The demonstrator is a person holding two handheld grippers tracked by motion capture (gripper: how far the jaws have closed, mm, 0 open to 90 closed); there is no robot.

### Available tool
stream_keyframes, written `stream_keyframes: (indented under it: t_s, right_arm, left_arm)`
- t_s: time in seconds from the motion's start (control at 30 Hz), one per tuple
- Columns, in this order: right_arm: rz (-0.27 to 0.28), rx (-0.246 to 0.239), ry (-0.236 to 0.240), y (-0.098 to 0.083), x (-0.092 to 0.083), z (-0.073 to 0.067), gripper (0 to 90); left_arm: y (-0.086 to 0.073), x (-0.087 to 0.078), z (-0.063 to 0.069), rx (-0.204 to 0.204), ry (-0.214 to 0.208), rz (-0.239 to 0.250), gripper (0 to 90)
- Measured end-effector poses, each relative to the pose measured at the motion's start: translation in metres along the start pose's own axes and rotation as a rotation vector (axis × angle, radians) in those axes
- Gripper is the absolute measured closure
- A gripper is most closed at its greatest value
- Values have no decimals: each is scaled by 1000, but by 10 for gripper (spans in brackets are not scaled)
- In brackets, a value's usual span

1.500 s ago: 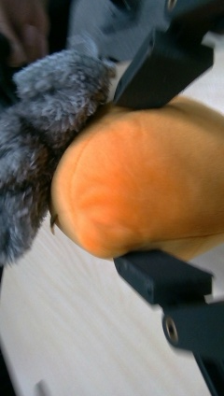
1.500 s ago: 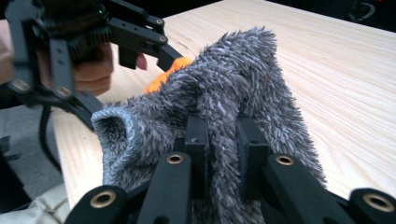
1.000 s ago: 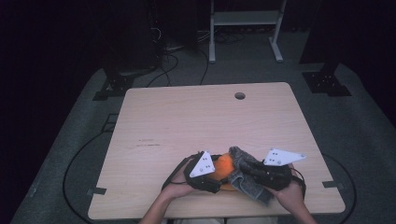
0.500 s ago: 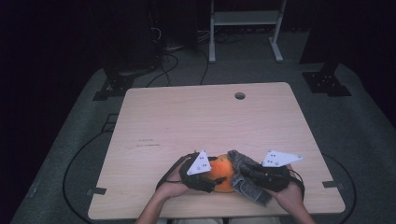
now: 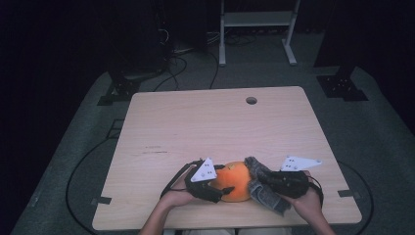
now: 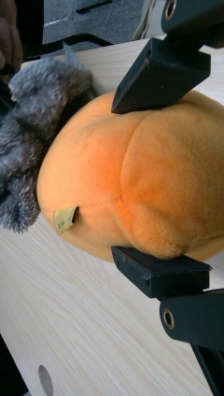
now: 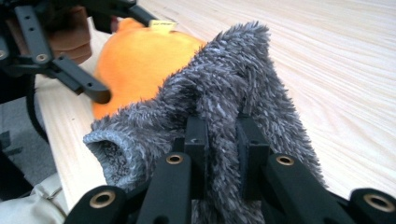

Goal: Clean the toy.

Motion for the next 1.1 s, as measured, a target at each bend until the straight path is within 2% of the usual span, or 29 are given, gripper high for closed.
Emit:
stream_keyframes:
  t_s: [0.1,0.17,0.27,0.33,0.47,0.53,0.6,0.67,0.73,0.83,0.93,0.97,1.0,1.07,1.1]
  right_arm:
    - [38,-1,2,5,-4,-3,767]
    - [63,-16,37,7,-4,-6,767]
    - [35,-21,41,5,1,-5,765]
    - [30,3,43,1,2,2,765]
    - [-7,60,-6,-10,1,18,767]
    - [10,82,2,-10,-1,20,768]
    - [45,69,15,-4,-3,17,768]
    - [57,60,32,-1,-1,15,767]
    - [39,70,38,-4,3,16,766]
    - [18,124,40,-10,7,24,767]
    - [-47,136,-11,-17,9,32,768]
    - [-53,145,-19,-18,9,35,768]
    - [-31,162,-4,-17,8,36,767]
    - [93,214,87,-6,3,33,767]
    - [131,218,119,-1,1,31,766]
  left_arm:
    - [-1,0,0,-5,-9,5,254]
    - [-2,1,0,-17,-16,11,252]
    - [-2,1,0,-18,-19,10,250]
    - [-2,1,1,-15,-15,6,249]
    - [-1,2,2,-15,-13,4,246]
    - [-1,2,3,-5,-13,-2,241]
    - [-1,2,4,0,-16,-2,241]
    - [-2,2,3,-5,-19,0,240]
    - [-3,2,3,-11,-26,-1,239]
    - [-2,3,3,-16,-26,0,238]
    - [-3,2,3,-13,-28,-1,237]
    - [-3,2,4,-10,-27,-2,235]
    - [-2,2,4,-8,-28,-3,228]
    - [-2,3,4,-11,-29,-5,217]
    - [-2,4,5,-13,-31,-3,215]
Point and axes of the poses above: each handheld gripper's, and its own axes: x roughly forward along the jaws, y roughly out of its top, z roughly to its right, the point moved 3 cm from there along x, roughly forward along the jaws, and after that the axes turned 7 degrees about y, right-handed, at the moved point
